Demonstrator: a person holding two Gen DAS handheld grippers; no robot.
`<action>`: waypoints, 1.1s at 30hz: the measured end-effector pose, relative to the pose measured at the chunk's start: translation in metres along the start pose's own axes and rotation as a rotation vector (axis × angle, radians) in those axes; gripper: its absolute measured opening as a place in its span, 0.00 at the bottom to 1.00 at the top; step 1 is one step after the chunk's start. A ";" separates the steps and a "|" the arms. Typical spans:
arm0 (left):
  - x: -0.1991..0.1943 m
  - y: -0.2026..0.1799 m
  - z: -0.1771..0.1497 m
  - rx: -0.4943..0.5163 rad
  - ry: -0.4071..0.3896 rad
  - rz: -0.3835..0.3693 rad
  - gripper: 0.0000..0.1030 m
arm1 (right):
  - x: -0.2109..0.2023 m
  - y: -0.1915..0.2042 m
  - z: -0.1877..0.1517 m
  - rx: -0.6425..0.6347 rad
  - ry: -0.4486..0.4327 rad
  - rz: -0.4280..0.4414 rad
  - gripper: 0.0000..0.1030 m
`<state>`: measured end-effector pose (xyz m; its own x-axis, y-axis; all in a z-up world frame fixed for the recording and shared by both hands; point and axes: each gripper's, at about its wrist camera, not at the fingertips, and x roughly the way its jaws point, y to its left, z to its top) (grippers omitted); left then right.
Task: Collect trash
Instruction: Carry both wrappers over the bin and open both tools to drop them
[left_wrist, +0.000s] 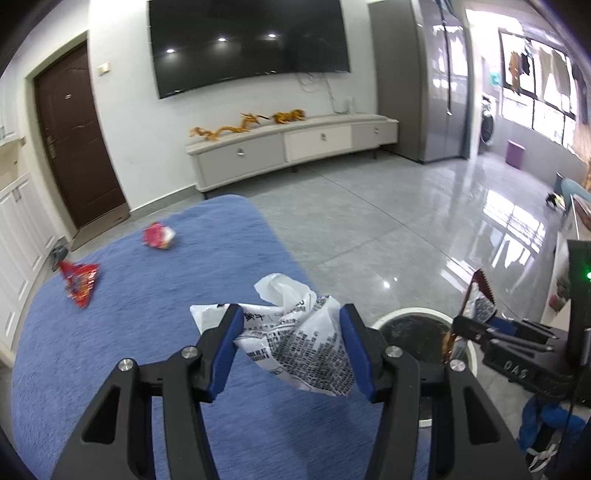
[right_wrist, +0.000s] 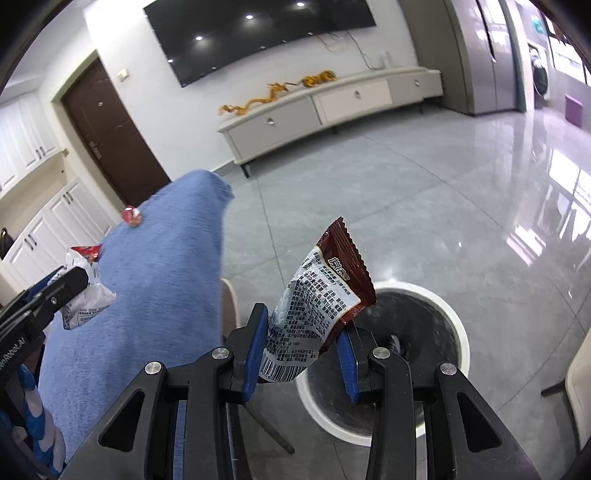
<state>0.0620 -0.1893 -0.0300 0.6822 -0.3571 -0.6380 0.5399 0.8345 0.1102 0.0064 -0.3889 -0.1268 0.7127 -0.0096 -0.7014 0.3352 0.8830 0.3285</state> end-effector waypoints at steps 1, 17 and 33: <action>0.005 -0.008 0.002 0.012 0.008 -0.011 0.50 | 0.002 -0.006 -0.001 0.010 0.007 -0.005 0.35; 0.062 -0.110 0.015 0.148 0.113 -0.129 0.51 | 0.034 -0.087 -0.016 0.150 0.100 -0.071 0.39; 0.075 -0.147 0.036 0.141 0.122 -0.252 0.58 | 0.041 -0.115 -0.021 0.208 0.121 -0.099 0.51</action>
<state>0.0512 -0.3540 -0.0671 0.4583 -0.4856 -0.7444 0.7535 0.6565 0.0357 -0.0160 -0.4809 -0.2063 0.5955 -0.0240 -0.8030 0.5281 0.7650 0.3687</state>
